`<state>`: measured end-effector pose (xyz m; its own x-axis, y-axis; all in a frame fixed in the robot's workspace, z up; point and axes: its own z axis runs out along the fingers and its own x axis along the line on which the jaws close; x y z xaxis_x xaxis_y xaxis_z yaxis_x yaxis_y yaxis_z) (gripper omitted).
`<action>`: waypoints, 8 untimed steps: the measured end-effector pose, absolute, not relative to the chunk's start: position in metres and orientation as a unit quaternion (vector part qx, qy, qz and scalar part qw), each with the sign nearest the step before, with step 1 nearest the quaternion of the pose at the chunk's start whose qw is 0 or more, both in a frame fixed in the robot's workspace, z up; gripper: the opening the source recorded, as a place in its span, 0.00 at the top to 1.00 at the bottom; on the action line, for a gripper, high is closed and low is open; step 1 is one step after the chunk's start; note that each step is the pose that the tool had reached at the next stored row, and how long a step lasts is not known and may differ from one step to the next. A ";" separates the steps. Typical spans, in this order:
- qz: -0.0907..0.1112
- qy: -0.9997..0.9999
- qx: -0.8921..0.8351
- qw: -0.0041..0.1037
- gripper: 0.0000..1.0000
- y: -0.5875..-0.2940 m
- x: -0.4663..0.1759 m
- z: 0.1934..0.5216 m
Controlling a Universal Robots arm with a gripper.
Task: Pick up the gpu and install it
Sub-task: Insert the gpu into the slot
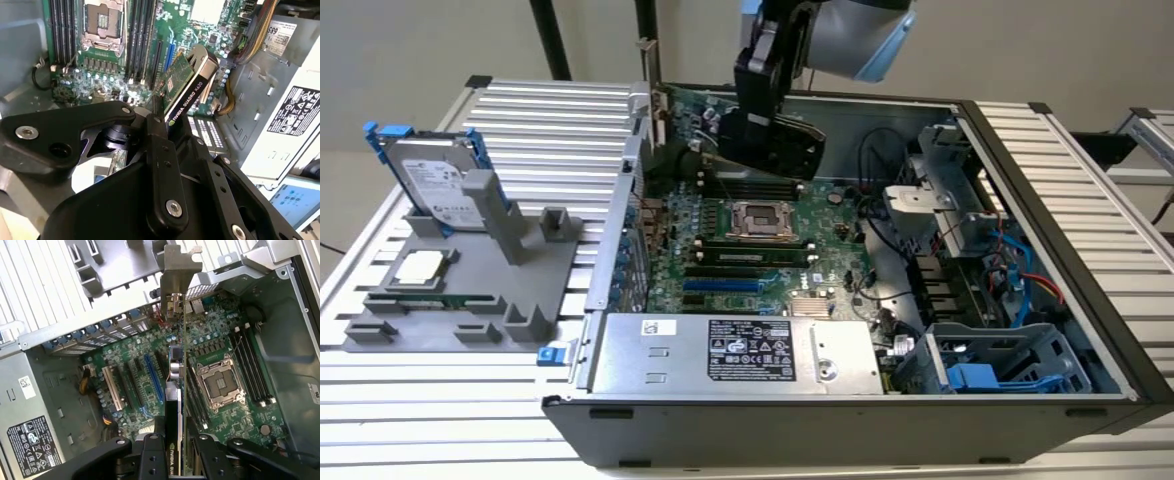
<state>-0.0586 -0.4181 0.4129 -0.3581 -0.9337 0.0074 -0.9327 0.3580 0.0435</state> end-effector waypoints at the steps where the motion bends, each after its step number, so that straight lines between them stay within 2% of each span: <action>1: -0.016 -0.822 0.569 0.015 1.00 -0.418 -0.058 0.413; 8: -0.015 -0.810 0.586 0.016 1.00 -0.418 -0.056 0.413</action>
